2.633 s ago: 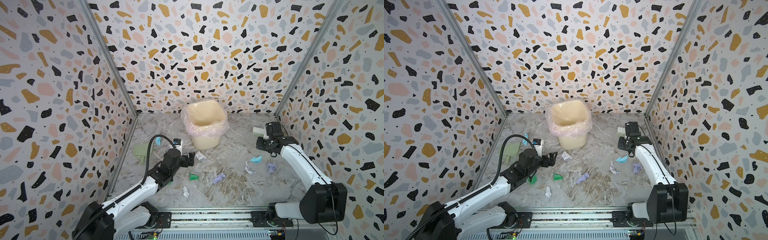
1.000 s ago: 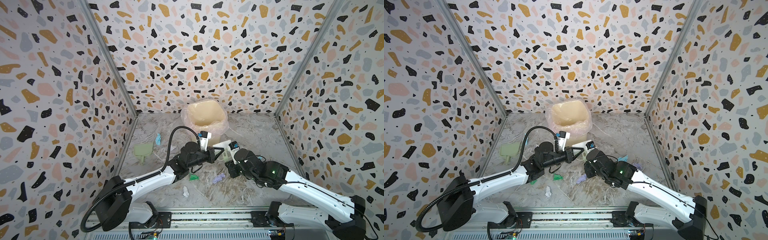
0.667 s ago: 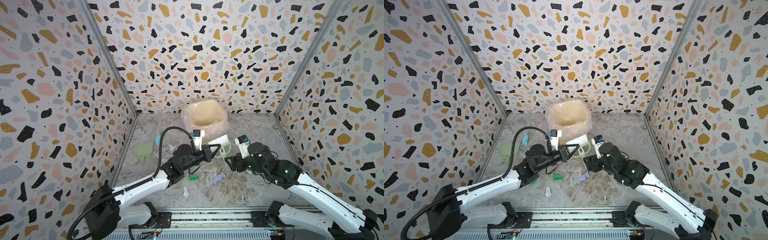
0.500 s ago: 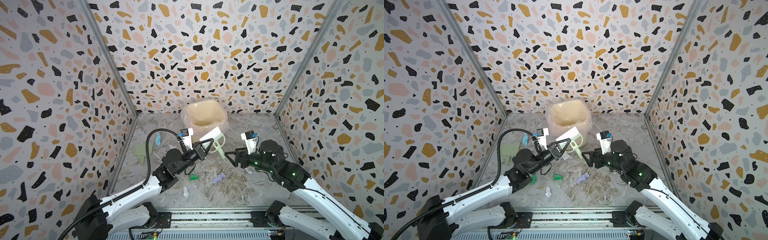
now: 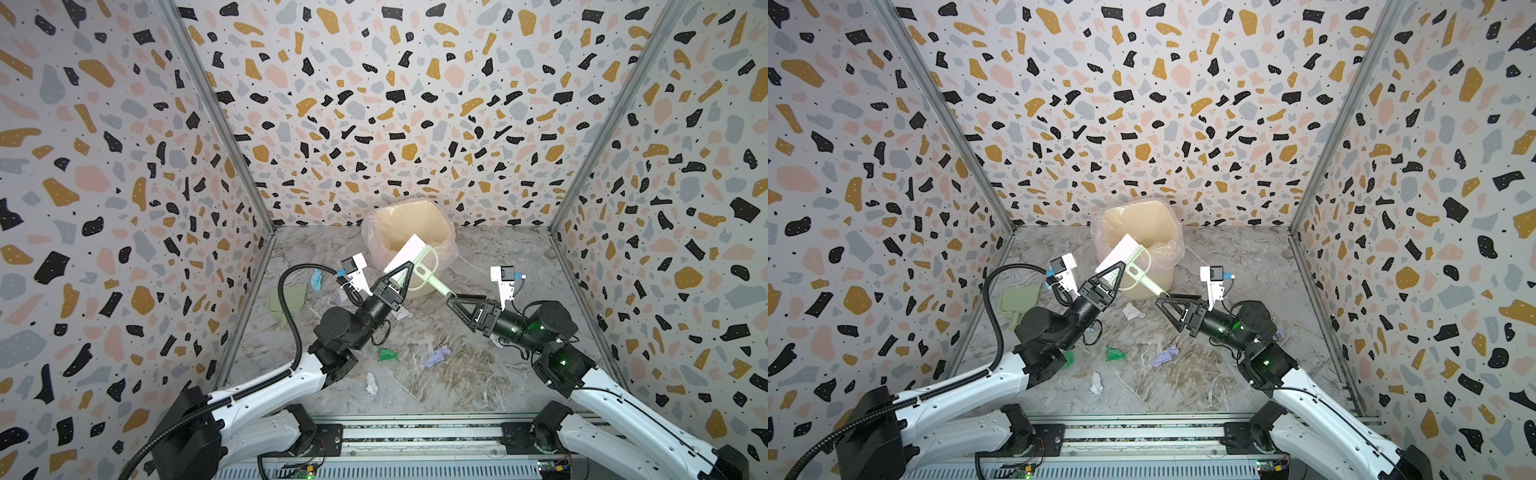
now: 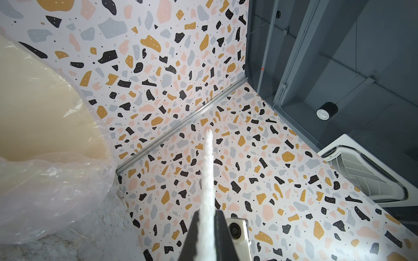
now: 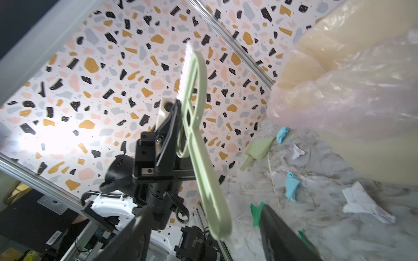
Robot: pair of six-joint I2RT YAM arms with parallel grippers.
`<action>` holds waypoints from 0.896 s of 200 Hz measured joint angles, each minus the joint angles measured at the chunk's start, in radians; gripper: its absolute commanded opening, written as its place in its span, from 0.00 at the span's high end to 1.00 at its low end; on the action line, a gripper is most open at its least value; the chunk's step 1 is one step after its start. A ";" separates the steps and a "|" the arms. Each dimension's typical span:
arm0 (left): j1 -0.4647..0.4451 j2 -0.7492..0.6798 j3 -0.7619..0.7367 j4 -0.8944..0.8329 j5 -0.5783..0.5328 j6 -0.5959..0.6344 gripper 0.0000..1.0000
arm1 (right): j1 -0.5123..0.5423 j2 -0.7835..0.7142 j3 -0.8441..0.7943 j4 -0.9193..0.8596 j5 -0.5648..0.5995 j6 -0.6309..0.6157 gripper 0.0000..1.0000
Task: Sweep away the paper scraps from the table
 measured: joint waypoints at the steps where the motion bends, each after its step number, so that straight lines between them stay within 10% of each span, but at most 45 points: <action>1: 0.000 0.000 0.000 0.001 0.000 0.000 1.00 | 0.000 0.000 0.000 0.003 0.000 0.002 0.29; 179: 0.000 0.020 -0.013 0.045 -0.005 -0.026 1.00 | -0.006 0.076 -0.010 0.150 -0.034 0.105 0.67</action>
